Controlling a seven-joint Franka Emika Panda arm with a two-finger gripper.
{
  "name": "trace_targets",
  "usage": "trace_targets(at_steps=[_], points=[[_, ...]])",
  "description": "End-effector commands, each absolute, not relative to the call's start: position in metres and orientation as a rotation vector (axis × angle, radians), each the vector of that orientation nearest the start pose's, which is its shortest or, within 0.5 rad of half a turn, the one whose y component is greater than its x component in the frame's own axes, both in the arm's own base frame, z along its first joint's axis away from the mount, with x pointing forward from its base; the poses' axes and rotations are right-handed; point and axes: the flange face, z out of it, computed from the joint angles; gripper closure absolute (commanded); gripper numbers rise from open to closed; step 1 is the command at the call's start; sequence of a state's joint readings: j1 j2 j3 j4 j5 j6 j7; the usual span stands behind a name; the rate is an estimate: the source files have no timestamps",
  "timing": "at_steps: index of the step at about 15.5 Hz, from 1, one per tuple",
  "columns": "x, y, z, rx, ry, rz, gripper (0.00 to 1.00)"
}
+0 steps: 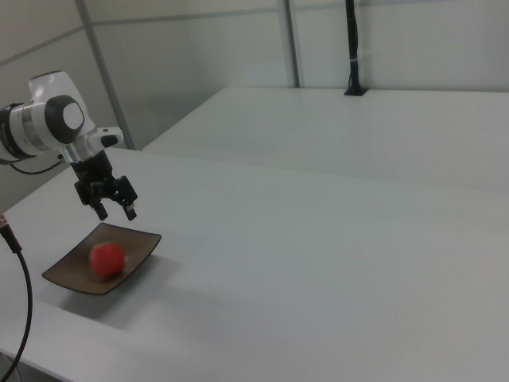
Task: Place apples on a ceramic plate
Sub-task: 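Lower the apple onto the plate and open the gripper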
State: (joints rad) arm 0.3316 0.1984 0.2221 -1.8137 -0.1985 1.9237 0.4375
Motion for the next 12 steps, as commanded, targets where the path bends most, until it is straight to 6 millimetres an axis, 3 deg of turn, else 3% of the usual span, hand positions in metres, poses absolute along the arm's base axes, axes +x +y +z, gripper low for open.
trace_targets(at_steps=[1,9,12], points=[[0.521,0.298,0.431,-3.279,-0.340,0.016,0.00],[0.522,0.290,0.439,-3.282,-0.307,0.012,0.00],[0.523,0.276,0.464,-3.249,-0.233,-0.016,0.00]])
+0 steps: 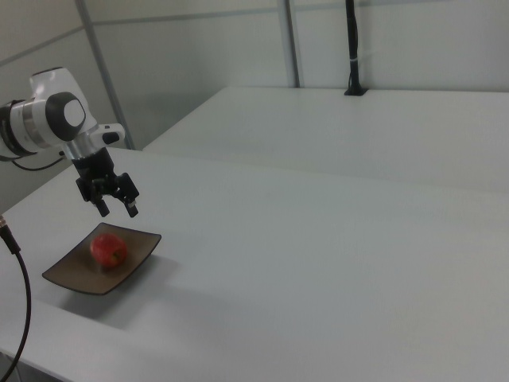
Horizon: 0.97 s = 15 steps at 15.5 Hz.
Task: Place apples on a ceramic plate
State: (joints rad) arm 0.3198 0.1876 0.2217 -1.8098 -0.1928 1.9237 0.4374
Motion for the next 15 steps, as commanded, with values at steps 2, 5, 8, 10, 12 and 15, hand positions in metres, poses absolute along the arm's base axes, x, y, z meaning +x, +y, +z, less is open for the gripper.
trace_targets(at_steps=[2,5,8,10,12,15], points=[[0.521,0.268,0.474,-3.234,-0.191,0.012,0.00],[0.528,0.243,0.497,-3.187,-0.079,-0.026,0.00],[0.543,0.198,0.524,-3.135,-0.029,-0.069,0.00],[0.553,0.162,0.542,-3.117,-0.011,-0.109,0.00],[0.559,0.138,0.553,-3.111,0.033,-0.139,0.00],[0.558,0.112,0.551,-3.126,0.092,-0.072,0.00]])
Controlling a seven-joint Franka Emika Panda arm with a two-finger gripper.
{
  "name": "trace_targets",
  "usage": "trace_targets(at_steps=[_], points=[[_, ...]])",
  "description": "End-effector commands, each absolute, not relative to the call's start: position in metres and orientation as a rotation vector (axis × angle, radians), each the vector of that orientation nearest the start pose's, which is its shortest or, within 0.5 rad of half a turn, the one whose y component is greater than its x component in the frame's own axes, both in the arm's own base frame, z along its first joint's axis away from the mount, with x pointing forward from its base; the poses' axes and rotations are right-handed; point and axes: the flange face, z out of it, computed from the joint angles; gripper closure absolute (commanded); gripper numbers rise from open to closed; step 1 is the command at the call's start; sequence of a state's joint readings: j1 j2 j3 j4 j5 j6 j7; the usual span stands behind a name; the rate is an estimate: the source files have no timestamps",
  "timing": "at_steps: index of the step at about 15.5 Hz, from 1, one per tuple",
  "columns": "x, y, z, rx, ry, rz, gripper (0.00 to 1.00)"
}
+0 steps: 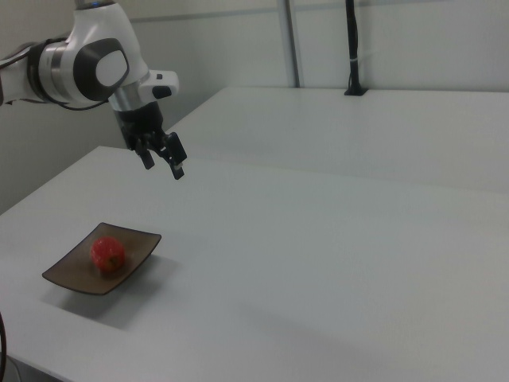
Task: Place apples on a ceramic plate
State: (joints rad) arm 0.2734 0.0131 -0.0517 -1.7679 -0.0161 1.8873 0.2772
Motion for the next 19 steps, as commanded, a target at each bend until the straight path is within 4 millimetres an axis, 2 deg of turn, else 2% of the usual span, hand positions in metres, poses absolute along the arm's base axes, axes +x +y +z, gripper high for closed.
trace_targets(at_steps=[1,4,7,9,11,19], points=[[0.559,0.105,0.550,-3.127,0.114,-0.062,0.00],[0.562,0.077,0.547,-3.123,0.117,-0.042,0.00],[0.566,0.064,0.545,-3.118,0.149,-0.048,0.00],[0.565,0.069,0.544,-3.117,0.135,-0.046,0.00],[0.562,0.083,0.537,-3.120,0.102,-0.026,0.00],[0.561,0.087,0.531,-3.123,0.080,-0.017,0.00]])
